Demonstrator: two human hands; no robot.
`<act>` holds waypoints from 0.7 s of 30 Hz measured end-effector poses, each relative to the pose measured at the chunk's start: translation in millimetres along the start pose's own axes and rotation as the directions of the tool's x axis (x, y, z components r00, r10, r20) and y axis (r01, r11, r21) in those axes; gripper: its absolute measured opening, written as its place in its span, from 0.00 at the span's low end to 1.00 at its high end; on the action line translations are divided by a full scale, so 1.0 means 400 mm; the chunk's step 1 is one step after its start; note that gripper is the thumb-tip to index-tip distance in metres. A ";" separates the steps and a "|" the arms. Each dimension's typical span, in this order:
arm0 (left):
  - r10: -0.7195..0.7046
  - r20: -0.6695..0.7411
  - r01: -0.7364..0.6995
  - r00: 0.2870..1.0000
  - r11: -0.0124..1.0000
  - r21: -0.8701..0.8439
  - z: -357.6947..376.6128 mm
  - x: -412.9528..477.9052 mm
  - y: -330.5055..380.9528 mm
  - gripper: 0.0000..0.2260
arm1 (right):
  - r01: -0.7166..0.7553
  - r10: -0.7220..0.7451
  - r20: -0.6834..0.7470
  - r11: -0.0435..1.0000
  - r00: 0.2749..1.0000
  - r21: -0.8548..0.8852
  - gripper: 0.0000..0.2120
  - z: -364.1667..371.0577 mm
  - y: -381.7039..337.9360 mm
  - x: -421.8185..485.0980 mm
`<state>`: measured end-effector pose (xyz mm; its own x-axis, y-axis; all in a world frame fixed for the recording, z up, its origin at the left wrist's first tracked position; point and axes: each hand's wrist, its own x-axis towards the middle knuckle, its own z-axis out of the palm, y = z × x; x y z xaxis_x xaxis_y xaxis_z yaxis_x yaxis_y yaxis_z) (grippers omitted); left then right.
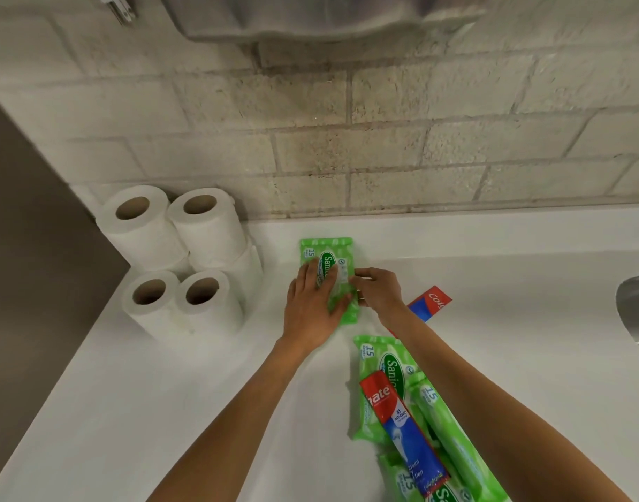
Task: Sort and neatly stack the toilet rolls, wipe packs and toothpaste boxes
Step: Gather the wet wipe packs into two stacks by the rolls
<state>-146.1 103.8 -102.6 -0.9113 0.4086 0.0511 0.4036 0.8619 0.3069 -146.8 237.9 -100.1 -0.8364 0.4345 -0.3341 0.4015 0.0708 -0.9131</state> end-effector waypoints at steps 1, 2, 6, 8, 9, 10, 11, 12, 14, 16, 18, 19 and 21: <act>-0.002 0.009 0.002 1.000 1.000 0.008 0.000 0.001 -0.002 0.38 | -0.002 0.002 0.003 1.000 1.000 0.000 0.12 0.001 -0.001 0.001; -0.004 0.018 0.004 1.000 1.000 0.015 0.001 0.004 -0.005 0.35 | -0.003 0.003 0.006 1.000 1.000 -0.004 0.12 0.001 -0.002 0.001; -0.009 0.044 0.009 0.999 1.000 0.002 -0.001 0.015 -0.009 0.28 | -0.007 0.007 0.010 1.000 1.000 0.002 0.12 0.002 -0.004 0.005; -0.009 0.057 0.008 0.998 1.000 0.012 -0.001 0.018 -0.009 0.28 | -0.007 0.007 0.012 1.000 1.000 0.002 0.13 -0.001 -0.005 0.005; -0.008 0.061 0.007 0.998 1.000 0.016 -0.002 0.019 -0.008 0.28 | -0.008 0.008 0.012 1.000 1.000 0.004 0.13 -0.005 -0.006 0.005; -0.010 0.066 0.008 0.998 1.000 0.017 -0.003 0.021 -0.009 0.28 | -0.011 0.011 0.012 1.000 1.000 0.009 0.13 -0.010 -0.006 0.003; -0.013 0.072 0.012 0.997 1.000 0.019 -0.005 0.022 -0.009 0.28 | -0.014 0.013 0.010 1.000 1.000 0.016 0.14 -0.015 -0.006 0.001; -0.018 0.076 0.016 0.997 1.000 0.022 -0.008 0.022 -0.008 0.28 | -0.018 0.017 0.009 1.000 1.000 0.021 0.14 -0.020 -0.007 -0.002; -0.018 0.060 0.017 0.998 1.000 0.022 -0.016 0.020 -0.004 0.27 | -0.022 0.021 0.007 0.999 1.000 0.035 0.14 -0.033 -0.007 -0.007; -0.003 0.015 0.003 1.000 1.000 -0.005 -0.027 0.017 0.007 0.27 | -0.025 0.025 0.006 0.998 1.000 0.058 0.13 -0.051 -0.007 -0.018; 0.019 -0.046 -0.023 0.999 0.995 -0.093 -0.039 0.010 0.027 0.25 | -0.031 0.030 0.014 0.996 0.999 0.084 0.13 -0.072 -0.008 -0.031; 0.021 -0.080 -0.033 0.997 0.988 -0.152 -0.047 0.004 0.040 0.24 | -0.032 0.031 0.017 0.995 0.999 0.093 0.13 -0.083 -0.008 -0.038; 0.020 -0.170 -0.063 0.985 0.967 -0.249 -0.064 -0.017 0.066 0.20 | -0.029 0.027 0.019 0.994 0.999 0.103 0.13 -0.106 -0.008 -0.053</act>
<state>-131.4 116.1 -70.6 -0.9035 0.3690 0.2182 0.4272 0.7327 0.5298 -114.6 266.4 -80.2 -0.8318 0.4196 -0.3633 0.3853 -0.0347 -0.9221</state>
